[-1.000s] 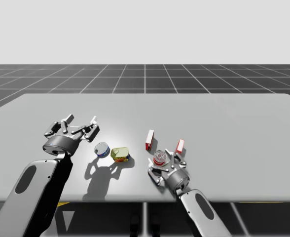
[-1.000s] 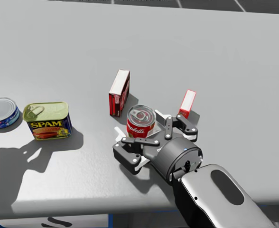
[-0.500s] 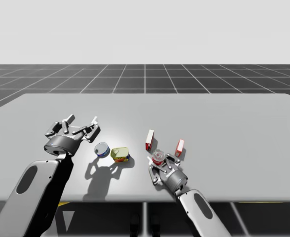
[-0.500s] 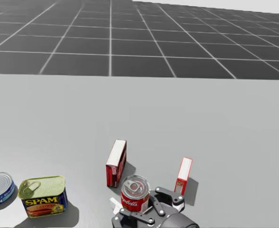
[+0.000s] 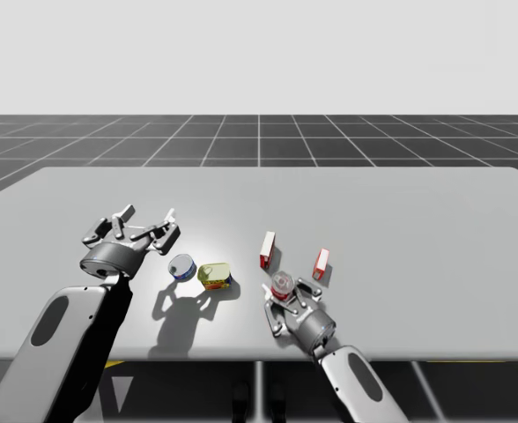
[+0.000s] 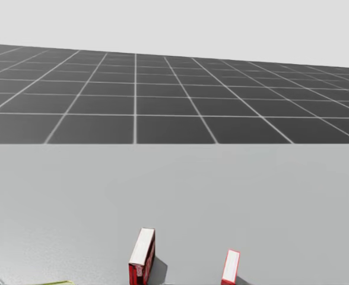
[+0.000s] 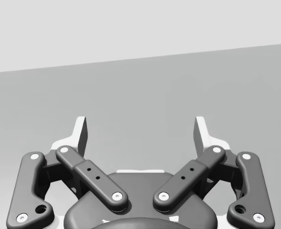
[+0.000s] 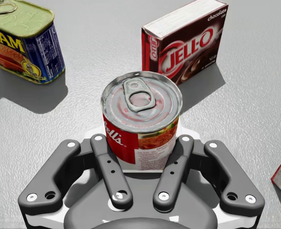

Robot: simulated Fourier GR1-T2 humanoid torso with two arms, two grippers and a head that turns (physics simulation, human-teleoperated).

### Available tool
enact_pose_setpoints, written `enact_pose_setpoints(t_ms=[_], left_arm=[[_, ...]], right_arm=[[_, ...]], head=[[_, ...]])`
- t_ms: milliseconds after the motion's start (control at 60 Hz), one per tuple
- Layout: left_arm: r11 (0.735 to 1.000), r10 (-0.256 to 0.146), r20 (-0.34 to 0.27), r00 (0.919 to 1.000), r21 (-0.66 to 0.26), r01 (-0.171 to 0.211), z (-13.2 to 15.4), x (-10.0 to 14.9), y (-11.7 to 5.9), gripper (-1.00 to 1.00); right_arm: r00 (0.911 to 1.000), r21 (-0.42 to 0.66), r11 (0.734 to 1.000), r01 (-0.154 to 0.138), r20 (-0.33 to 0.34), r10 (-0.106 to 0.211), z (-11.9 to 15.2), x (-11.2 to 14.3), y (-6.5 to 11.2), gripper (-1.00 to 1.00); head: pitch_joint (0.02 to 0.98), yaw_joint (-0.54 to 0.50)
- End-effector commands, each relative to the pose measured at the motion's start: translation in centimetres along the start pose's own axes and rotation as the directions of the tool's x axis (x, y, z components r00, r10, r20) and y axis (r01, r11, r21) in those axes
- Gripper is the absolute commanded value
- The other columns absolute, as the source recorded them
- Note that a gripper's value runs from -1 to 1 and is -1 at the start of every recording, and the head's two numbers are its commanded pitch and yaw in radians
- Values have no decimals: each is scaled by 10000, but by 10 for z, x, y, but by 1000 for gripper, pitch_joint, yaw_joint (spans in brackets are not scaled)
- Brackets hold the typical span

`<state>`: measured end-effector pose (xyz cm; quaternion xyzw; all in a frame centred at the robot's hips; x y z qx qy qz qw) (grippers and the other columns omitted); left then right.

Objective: Lift the red soup can off the table.

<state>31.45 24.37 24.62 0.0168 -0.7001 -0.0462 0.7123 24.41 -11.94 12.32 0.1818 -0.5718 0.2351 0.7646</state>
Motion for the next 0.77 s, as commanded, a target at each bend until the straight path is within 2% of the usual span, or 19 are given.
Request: enact_pose_setpoints(t_ms=[17, 183, 300, 367, 400, 517, 550, 567, 617, 650, 683, 700, 717, 750, 767], left_arm=[[10000, 11, 0, 10000, 2, -11, 0, 0, 0, -1000], [10000, 48, 11, 10000, -6, -48, 0, 1, 1, -1000], [10000, 56, 13, 10000, -8, -56, 0, 1, 1, -1000], [10000, 59, 8, 10000, -10, -59, 0, 1, 1, -1000], [10000, 59, 6, 10000, -8, -59, 0, 1, 1, -1000], [10000, 59, 8, 10000, -1, -59, 0, 1, 1, -1000], [10000, 51, 9, 10000, 3, -51, 0, 1, 1, -1000], [10000, 47, 12, 10000, 13, -47, 0, 1, 1, -1000], [10000, 34, 23, 10000, 32, -34, 0, 1, 1, -1000], [10000, 36, 29, 10000, 40, -36, 0, 1, 1, -1000], [10000, 35, 31, 10000, 43, -36, 0, 1, 1, -1000], [10000, 37, 32, 10000, 43, -37, 0, 1, 1, -1000], [10000, 37, 32, 10000, 43, -38, 0, 1, 1, -1000], [10000, 33, 32, 10000, 42, -33, 0, 1, 1, -1000], [10000, 31, 32, 10000, 41, -31, 0, 1, 1, -1000]], right_arm=[[9990, -1100, 9939, 40, 439, 8, 2, 14, -5, 1000], [9927, -1147, 9932, -181, 1166, 316, 13, 45, 0, 1000], [9857, -1221, 9923, -187, 1638, 387, 19, 66, 0, 1000], [9783, -1332, 9907, -268, 2004, 534, 23, 82, -1, 1000], [9712, -1419, 9893, -339, 2287, 661, 26, 93, -1, 1000], [9541, -1471, 9886, -327, 2901, 748, 31, 117, 2, 1000], [9469, -1425, 9894, -262, 3137, 702, 32, 124, 4, 1000], [9397, -1392, 9900, -225, 3352, 685, 34, 131, 7, 1000], [9320, -1361, 9904, -256, 3552, 729, 36, 138, 9, 1000], [9167, -1402, 9898, -262, 3915, 798, 40, 148, 12, 1000], [9079, -1446, 9891, -276, 4104, 853, 43, 154, 12, 1000], [8988, -1481, 9886, -274, 4291, 892, 46, 161, 13, 1000], [8936, -1501, 9883, -264, 4397, 907, 48, 164, 13, 1000], [8662, -1632, 9858, -387, 4864, 1145, 55, 177, 14, 1000], [8600, -1657, 9854, -395, 4964, 1180, 56, 181, 14, 1000]], head=[[450, -147], [446, -141], [440, -141], [437, -142], [436, -143], [434, -144], [432, -145], [430, -145], [429, -145], [428, -144], [427, -145], [427, -145], [426, -145], [426, -145], [426, -144]])
